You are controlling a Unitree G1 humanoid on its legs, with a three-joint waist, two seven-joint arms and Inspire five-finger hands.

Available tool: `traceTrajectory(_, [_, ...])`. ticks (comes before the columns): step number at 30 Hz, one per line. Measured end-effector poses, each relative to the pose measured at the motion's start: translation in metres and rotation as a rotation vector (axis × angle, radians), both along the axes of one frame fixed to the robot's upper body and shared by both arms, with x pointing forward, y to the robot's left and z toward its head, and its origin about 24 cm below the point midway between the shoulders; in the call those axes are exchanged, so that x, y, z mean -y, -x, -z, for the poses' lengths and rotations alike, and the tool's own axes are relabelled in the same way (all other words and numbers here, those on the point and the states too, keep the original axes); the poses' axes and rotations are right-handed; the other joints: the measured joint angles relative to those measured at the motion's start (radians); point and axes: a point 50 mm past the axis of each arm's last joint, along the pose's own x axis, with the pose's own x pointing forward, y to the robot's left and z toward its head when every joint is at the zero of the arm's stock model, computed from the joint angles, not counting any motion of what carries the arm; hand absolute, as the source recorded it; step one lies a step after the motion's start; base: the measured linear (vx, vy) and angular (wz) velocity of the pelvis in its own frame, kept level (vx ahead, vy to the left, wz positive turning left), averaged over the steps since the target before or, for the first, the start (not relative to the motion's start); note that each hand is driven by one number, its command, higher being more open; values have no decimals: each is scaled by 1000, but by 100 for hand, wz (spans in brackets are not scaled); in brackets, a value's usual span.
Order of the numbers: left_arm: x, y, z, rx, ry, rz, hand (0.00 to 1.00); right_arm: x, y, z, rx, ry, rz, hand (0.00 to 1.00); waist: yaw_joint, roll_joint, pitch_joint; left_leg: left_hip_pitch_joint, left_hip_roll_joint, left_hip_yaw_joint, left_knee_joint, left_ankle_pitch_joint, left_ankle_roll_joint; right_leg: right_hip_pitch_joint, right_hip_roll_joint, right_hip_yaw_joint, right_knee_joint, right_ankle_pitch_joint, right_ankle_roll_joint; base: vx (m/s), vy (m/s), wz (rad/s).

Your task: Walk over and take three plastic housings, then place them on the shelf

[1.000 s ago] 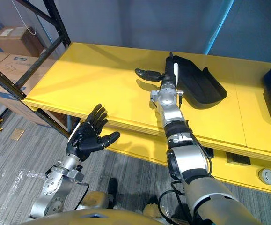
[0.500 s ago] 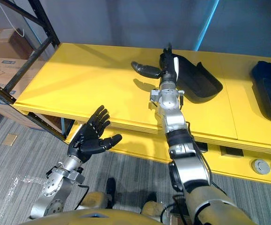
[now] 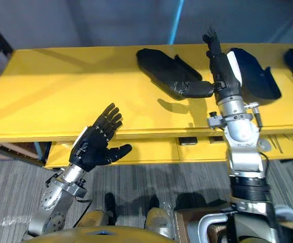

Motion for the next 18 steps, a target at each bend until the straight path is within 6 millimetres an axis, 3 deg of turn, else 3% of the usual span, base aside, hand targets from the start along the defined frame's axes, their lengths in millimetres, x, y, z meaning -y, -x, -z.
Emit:
traceTrajectory(6, [23, 6, 16, -71, -17, 102, 100, 8, -12, -15, -69, 410, 52, 100, -23, -3, 1, -4, 4, 25, 45, -31, 4, 0, -2, 25, -3, 2, 4, 26, 17, -13])
traceTrajectory(12, [24, 10, 18, -71, -37, 123, 100, 10, -20, -24, -124, 625, 20, 100, -19, -6, 2, -52, 7, 12, 96, -47, 10, -19, -6, 21, -3, 9, 13, -13, 15, 7])
traceTrajectory(18, [20, 9, 18, -72, -47, 105, 100, 7, -25, -24, -167, 710, -34, 100, -19, -16, 8, -74, 8, 5, 133, -67, 10, -25, -9, 19, 2, 10, 14, -20, 13, 2])
